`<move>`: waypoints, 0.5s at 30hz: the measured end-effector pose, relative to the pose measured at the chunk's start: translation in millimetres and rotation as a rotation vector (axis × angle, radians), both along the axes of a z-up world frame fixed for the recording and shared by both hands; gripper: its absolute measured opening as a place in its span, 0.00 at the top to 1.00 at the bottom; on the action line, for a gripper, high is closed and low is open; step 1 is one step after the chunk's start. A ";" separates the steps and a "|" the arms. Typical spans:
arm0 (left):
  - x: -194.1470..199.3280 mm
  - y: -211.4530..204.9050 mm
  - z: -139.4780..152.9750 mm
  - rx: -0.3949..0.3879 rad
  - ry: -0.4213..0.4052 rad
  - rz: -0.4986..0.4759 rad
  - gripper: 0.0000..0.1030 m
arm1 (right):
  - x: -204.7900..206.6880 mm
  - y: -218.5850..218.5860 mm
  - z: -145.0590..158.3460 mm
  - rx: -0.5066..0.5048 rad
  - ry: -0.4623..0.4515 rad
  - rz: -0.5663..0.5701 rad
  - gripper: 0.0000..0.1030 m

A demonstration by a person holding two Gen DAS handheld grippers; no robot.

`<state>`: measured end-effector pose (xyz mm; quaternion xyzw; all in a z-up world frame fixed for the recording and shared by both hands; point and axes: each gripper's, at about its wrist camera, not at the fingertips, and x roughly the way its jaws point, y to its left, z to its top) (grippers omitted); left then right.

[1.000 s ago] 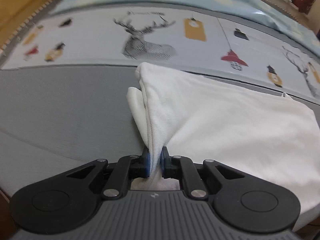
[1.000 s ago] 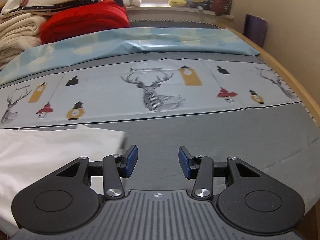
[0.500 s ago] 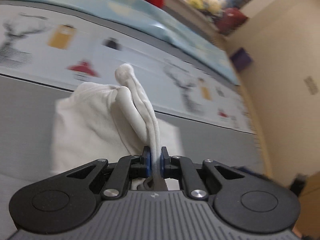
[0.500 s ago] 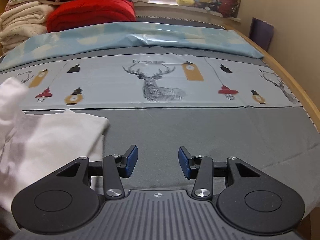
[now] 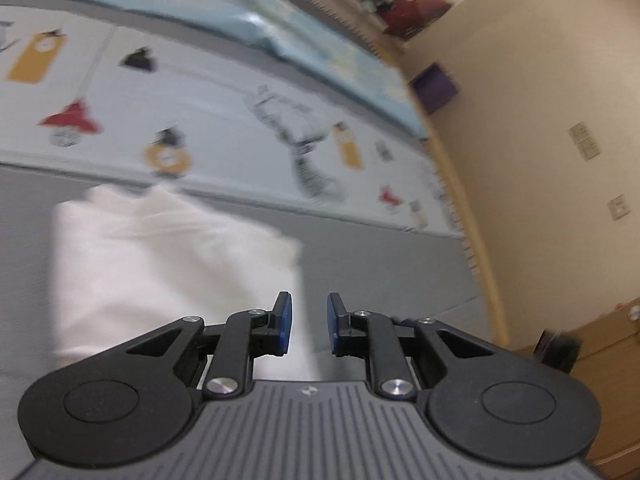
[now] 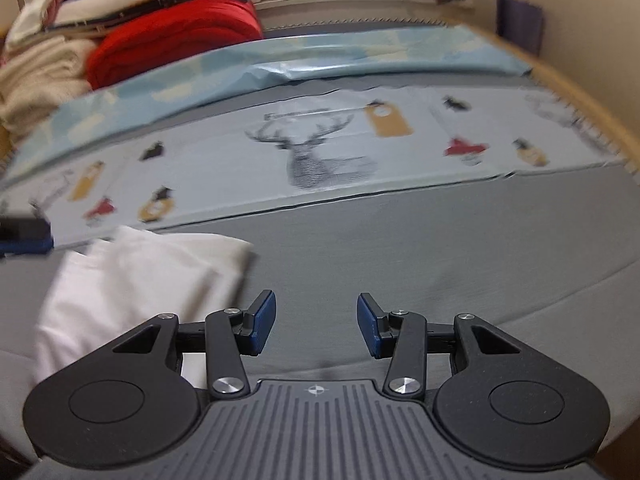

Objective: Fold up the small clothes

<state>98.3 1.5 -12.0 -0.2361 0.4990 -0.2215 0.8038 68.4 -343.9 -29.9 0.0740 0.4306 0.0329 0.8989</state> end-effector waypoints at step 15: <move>-35.5 33.8 -37.0 0.239 0.072 -0.208 0.82 | 14.9 80.7 -38.4 0.192 0.315 0.289 0.74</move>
